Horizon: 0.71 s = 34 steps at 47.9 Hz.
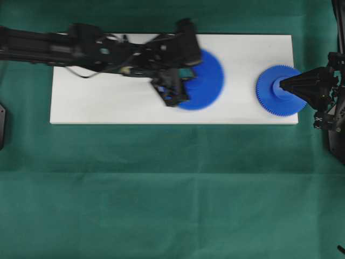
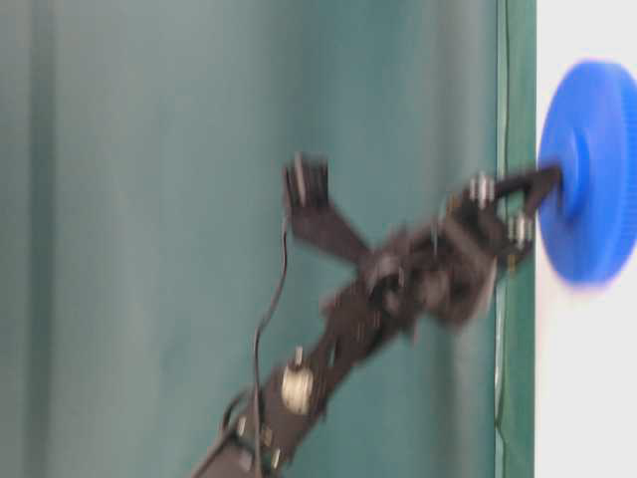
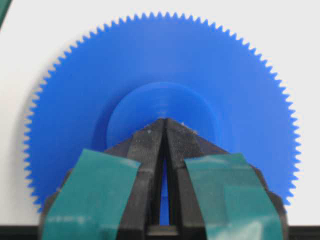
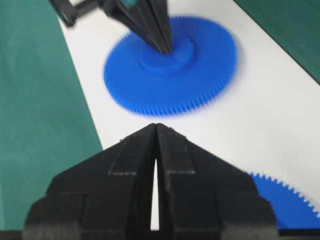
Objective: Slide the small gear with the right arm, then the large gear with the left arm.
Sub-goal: 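Slide the left blue gear back leftward to the board's left end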
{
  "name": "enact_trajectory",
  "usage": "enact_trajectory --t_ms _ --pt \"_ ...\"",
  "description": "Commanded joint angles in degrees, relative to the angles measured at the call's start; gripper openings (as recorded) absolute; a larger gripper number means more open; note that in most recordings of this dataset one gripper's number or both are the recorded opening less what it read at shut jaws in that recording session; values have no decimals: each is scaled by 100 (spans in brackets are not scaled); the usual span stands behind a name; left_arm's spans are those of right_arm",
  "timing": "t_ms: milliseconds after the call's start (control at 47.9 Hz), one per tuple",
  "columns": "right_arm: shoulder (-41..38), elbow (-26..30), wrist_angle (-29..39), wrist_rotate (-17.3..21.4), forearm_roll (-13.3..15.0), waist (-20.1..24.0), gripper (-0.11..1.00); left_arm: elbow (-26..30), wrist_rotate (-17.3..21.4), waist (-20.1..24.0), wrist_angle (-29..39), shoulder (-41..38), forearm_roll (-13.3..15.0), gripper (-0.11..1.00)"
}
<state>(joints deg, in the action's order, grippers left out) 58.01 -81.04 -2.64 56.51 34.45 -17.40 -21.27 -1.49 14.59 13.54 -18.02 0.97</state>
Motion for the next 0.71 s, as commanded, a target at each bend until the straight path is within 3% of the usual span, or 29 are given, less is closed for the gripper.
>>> enact_trajectory --t_ms 0,376,689 --pt "-70 132 -44 18 9 18 51 -694 -18 167 -26 343 0 0" --pt "-202 272 -35 18 0 141 51 -2865 -299 686 -220 1969 9 0" --pt "-492 378 -53 18 9 149 51 -3823 -765 896 -79 3085 9 0"
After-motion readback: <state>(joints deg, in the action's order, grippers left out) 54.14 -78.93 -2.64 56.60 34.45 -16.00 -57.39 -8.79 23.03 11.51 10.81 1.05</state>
